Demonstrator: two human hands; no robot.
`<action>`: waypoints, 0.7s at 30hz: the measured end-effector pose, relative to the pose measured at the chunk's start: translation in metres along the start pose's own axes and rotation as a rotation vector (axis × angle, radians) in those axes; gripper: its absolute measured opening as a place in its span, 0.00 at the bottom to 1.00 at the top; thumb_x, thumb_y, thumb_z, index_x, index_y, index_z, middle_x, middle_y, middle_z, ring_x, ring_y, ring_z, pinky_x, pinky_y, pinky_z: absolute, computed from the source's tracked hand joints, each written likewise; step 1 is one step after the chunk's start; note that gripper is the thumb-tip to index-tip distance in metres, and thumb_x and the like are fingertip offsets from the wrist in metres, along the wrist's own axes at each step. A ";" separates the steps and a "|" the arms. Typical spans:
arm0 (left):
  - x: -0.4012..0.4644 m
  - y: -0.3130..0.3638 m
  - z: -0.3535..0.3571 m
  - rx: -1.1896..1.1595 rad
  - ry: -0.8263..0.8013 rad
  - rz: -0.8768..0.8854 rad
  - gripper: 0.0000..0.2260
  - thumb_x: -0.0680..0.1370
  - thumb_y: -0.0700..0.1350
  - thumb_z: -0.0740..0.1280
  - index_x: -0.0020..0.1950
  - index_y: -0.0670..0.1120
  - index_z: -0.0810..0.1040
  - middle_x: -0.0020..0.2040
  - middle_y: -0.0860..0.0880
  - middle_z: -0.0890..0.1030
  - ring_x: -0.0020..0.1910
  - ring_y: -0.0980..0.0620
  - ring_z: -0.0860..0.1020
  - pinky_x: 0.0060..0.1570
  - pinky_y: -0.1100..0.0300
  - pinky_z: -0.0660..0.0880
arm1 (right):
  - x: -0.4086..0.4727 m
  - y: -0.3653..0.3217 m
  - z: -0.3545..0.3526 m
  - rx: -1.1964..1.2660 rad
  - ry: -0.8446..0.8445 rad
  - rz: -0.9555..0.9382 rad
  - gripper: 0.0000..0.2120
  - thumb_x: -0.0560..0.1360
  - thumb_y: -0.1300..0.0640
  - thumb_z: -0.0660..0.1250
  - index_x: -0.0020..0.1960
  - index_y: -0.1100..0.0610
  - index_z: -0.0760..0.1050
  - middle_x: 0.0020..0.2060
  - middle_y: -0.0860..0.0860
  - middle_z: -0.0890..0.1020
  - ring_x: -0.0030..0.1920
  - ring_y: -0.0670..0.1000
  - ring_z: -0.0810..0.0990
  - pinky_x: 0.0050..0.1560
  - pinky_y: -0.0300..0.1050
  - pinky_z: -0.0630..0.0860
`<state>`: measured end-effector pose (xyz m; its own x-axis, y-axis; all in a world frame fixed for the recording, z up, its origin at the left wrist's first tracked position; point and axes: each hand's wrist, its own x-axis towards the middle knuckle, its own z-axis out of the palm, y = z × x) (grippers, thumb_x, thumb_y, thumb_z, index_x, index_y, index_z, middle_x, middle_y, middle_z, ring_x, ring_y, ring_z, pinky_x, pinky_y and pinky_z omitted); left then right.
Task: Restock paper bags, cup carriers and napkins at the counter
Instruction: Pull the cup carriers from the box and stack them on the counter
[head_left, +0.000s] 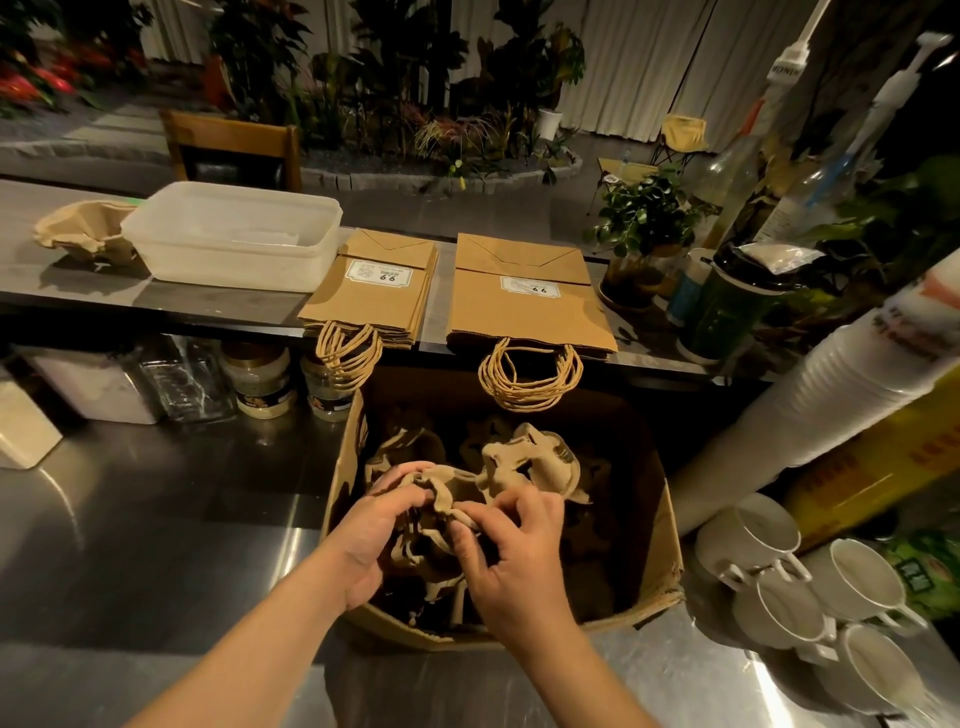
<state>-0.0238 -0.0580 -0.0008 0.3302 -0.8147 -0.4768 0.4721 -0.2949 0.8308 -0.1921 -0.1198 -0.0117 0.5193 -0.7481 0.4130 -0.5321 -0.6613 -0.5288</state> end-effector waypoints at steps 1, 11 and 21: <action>0.000 0.001 0.000 -0.019 0.003 -0.005 0.11 0.80 0.46 0.66 0.59 0.55 0.84 0.61 0.42 0.83 0.62 0.38 0.79 0.63 0.35 0.77 | 0.000 0.000 0.000 -0.004 -0.029 -0.001 0.16 0.80 0.37 0.61 0.59 0.41 0.81 0.51 0.39 0.68 0.56 0.46 0.65 0.53 0.41 0.71; -0.005 0.006 0.004 -0.115 0.008 -0.058 0.24 0.66 0.62 0.75 0.58 0.52 0.86 0.57 0.41 0.86 0.59 0.38 0.82 0.65 0.37 0.75 | 0.001 -0.001 -0.007 0.019 -0.121 -0.080 0.17 0.82 0.38 0.57 0.58 0.43 0.82 0.51 0.37 0.68 0.56 0.44 0.64 0.52 0.37 0.69; -0.003 0.007 0.000 -0.132 -0.065 -0.176 0.27 0.72 0.63 0.70 0.62 0.44 0.85 0.58 0.37 0.84 0.54 0.39 0.83 0.61 0.42 0.77 | -0.004 -0.002 0.000 0.017 0.030 -0.166 0.16 0.83 0.40 0.59 0.58 0.45 0.82 0.52 0.47 0.73 0.56 0.46 0.64 0.50 0.33 0.65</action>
<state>-0.0214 -0.0574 0.0064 0.1815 -0.7882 -0.5880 0.6219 -0.3712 0.6896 -0.1932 -0.1155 -0.0128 0.5787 -0.6299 0.5180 -0.4288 -0.7753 -0.4637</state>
